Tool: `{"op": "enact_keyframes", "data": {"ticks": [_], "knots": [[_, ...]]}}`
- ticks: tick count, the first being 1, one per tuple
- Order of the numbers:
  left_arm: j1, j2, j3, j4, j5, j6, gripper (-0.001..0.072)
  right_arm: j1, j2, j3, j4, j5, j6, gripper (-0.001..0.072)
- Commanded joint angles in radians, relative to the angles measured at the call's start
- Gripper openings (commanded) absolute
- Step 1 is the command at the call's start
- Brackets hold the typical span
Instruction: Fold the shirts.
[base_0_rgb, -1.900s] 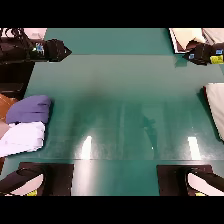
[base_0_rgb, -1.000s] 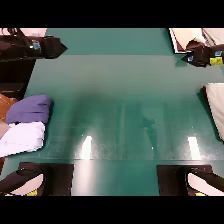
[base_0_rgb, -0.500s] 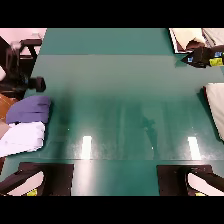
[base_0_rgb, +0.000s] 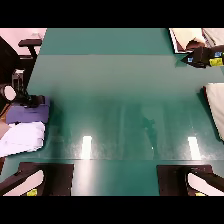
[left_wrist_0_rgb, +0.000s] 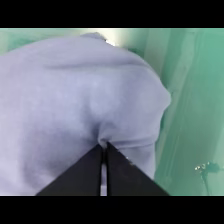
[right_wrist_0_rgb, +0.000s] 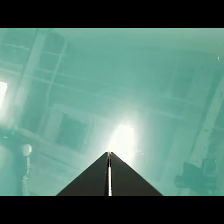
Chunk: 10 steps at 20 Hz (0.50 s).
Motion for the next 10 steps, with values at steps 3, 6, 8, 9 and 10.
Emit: {"op": "enact_keyframes", "data": {"ticks": [3, 6, 8, 9, 10], "knots": [[0.005, 0.108, 0.214, -0.017, -0.066, 0.006, 0.0023, 0.0, 0.032, 0.002, 0.011, -0.071, 0.001, 0.0016], [0.0, 0.234, 0.458, -0.119, -0.079, 0.078, 0.0023, 0.005, 0.114, 0.002, 0.01, -0.194, 0.001, 0.0016], [-0.055, 0.269, 0.617, -0.164, -0.161, 0.134, 0.0022, 0.002, 0.169, 0.002, 0.009, -0.265, 0.001, 0.0016], [-0.109, 0.265, 0.695, -0.164, -0.219, 0.137, 0.0021, 0.002, 0.19, 0.002, 0.009, -0.294, 0.001, 0.0016], [-0.17, 0.265, 0.74, -0.162, -0.241, 0.137, 0.0021, 0.002, 0.209, 0.002, 0.008, -0.318, 0.001, 0.0016]]}}
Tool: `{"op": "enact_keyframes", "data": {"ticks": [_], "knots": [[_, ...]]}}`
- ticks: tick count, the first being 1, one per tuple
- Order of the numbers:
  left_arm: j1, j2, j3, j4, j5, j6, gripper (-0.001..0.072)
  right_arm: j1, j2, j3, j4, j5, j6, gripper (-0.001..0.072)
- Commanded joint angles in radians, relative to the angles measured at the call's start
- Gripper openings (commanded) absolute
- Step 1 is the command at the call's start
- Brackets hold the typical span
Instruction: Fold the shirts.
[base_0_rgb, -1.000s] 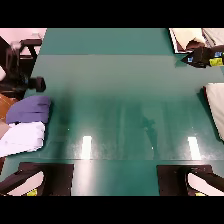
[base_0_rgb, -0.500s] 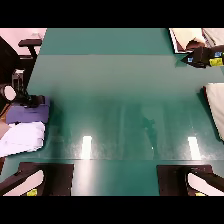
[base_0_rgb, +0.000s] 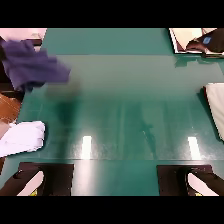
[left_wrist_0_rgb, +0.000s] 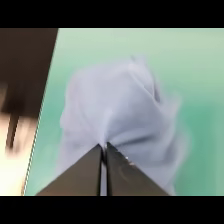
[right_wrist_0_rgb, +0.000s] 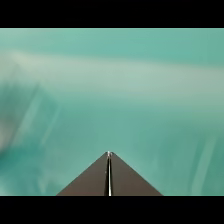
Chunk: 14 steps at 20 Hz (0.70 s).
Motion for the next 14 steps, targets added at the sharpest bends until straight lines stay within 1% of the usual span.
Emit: {"op": "enact_keyframes", "data": {"ticks": [1, 3, 5, 8, 10, 11, 12, 13, 14], "knots": [[-0.174, 0.034, 0.21, -0.038, -0.099, 0.045, 0.002, 0.0, 0.079, 0.001, -0.001, -0.127, 0.0, 0.0015], [-0.327, 0.02, 0.213, 0.007, -0.059, 0.044, 0.002, 0.0, 0.094, 0.001, -0.002, -0.154, 0.0, 0.0016], [-0.472, -0.041, 0.214, 0.05, -0.074, 0.044, 0.002, 0.0, 0.093, 0.001, -0.002, -0.154, 0.0, 0.0016], [-0.677, -0.2, 0.214, 0.045, -0.125, 0.043, 0.0021, 0.0, 0.088, 0.001, -0.002, -0.154, 0.0, 0.0016], [-0.817, -0.328, 0.214, 0.008, -0.103, 0.047, 0.0024, 0.0, 0.088, 0.001, -0.002, -0.154, 0.0, 0.0016], [-0.877, -0.391, 0.214, -0.005, -0.065, 0.064, 0.0027, 0.0, 0.088, 0.001, -0.002, -0.154, 0.0, 0.0016], [-0.917, -0.44, 0.214, -0.011, -0.02, 0.087, 0.0167, 0.0, 0.088, 0.001, -0.002, -0.154, 0.0, 0.0016], [-0.94, -0.48, 0.214, -0.01, 0.027, 0.093, 0.0481, 0.0, 0.088, 0.001, -0.002, -0.154, 0.0, 0.0016], [-0.941, -0.503, 0.222, -0.01, 0.052, 0.093, 0.0526, 0.0, 0.089, 0.001, -0.002, -0.153, 0.0, 0.0016]]}}
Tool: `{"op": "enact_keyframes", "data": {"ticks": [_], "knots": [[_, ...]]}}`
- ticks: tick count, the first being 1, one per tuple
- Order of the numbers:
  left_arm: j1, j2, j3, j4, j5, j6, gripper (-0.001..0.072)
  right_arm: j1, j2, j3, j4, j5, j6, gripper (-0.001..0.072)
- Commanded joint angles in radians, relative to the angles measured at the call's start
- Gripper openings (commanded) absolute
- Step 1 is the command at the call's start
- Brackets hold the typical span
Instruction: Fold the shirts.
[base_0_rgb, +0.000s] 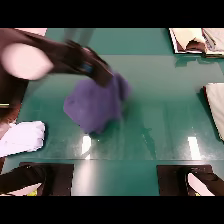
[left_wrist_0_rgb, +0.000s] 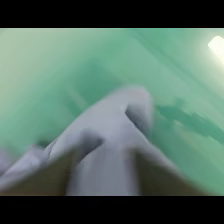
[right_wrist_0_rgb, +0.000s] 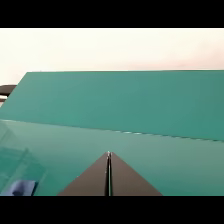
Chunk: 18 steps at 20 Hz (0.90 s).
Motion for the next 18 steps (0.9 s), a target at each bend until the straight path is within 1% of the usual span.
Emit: {"op": "enact_keyframes", "data": {"ticks": [1, 3, 5, 6, 7, 9, 11, 14, 16, 18], "knots": [[-0.081, -0.122, 0.016, 0.018, 0.088, 0.021, 0.0526, 0.0, 0.001, 0.001, 0.0, 0.0, 0.0, 0.0016], [0.014, -0.117, 0.039, 0.03, 0.043, 0.007, 0.0526, 0.0, 0.0, 0.001, 0.0, 0.005, 0.0, 0.0016], [0.177, -0.117, 0.042, 0.024, -0.044, -0.029, 0.0526, 0.0, -0.002, 0.001, 0.0, 0.005, 0.0, 0.0016], [0.268, -0.118, 0.032, 0.003, -0.084, -0.068, 0.0525, 0.0, -0.001, 0.001, 0.0, 0.006, 0.0, 0.0015], [0.372, -0.118, 0.004, -0.047, -0.106, -0.093, 0.0525, 0.0, -0.002, 0.001, 0.0, 0.006, 0.0, 0.0016], [0.563, -0.117, -0.08, -0.206, -0.125, -0.092, 0.0525, 0.0, -0.002, 0.001, 0.0, 0.013, 0.0, 0.0016], [0.705, -0.118, -0.196, -0.319, -0.137, -0.05, 0.0526, 0.0, -0.002, 0.001, 0.0, 0.033, 0.0, 0.0016], [0.806, -0.118, -0.372, -0.34, -0.14, -0.02, 0.0526, 0.0, -0.002, 0.0, 0.0, 0.048, 0.0, 0.0016], [0.821, -0.118, -0.48, -0.34, -0.092, 0.003, 0.0525, 0.0, -0.002, 0.0, 0.0, 0.048, 0.0, 0.0016], [0.821, -0.118, -0.566, -0.356, -0.019, 0.001, 0.0526, 0.0, -0.002, 0.0, 0.0, 0.048, 0.0, 0.0016]]}}
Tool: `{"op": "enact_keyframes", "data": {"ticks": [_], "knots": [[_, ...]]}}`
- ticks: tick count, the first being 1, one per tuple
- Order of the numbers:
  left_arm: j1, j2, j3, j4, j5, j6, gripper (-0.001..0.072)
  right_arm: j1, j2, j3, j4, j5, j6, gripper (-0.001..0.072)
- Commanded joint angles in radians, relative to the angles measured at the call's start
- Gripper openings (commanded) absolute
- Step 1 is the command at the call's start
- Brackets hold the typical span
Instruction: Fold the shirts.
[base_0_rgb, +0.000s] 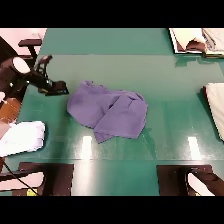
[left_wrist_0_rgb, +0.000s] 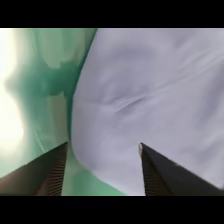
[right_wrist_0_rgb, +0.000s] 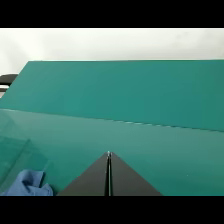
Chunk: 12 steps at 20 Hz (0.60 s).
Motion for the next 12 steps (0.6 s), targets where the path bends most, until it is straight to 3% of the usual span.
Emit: {"op": "enact_keyframes", "data": {"ticks": [1, 4, 9, 10, 12], "knots": [[0.043, -0.001, -0.171, -0.073, 0.113, 0.018, 0.0526, 0.0, 0.0, 0.0, 0.0, 0.007, 0.0, 0.0016], [0.029, -0.014, -0.217, -0.154, 0.153, 0.069, 0.0525, 0.001, 0.0, 0.0, 0.001, 0.008, 0.0, 0.0016], [-0.066, -0.052, -0.217, -0.157, 0.228, 0.069, 0.0525, 0.001, 0.0, 0.0, 0.0, 0.022, 0.0, 0.0016], [-0.076, -0.052, -0.211, -0.157, 0.236, 0.069, 0.0476, 0.001, 0.0, 0.0, 0.0, 0.041, 0.0, 0.0016], [-0.072, -0.047, -0.174, -0.153, 0.218, 0.07, 0.002, -0.002, -0.001, -0.001, -0.012, 0.096, 0.0, 0.0016]]}}
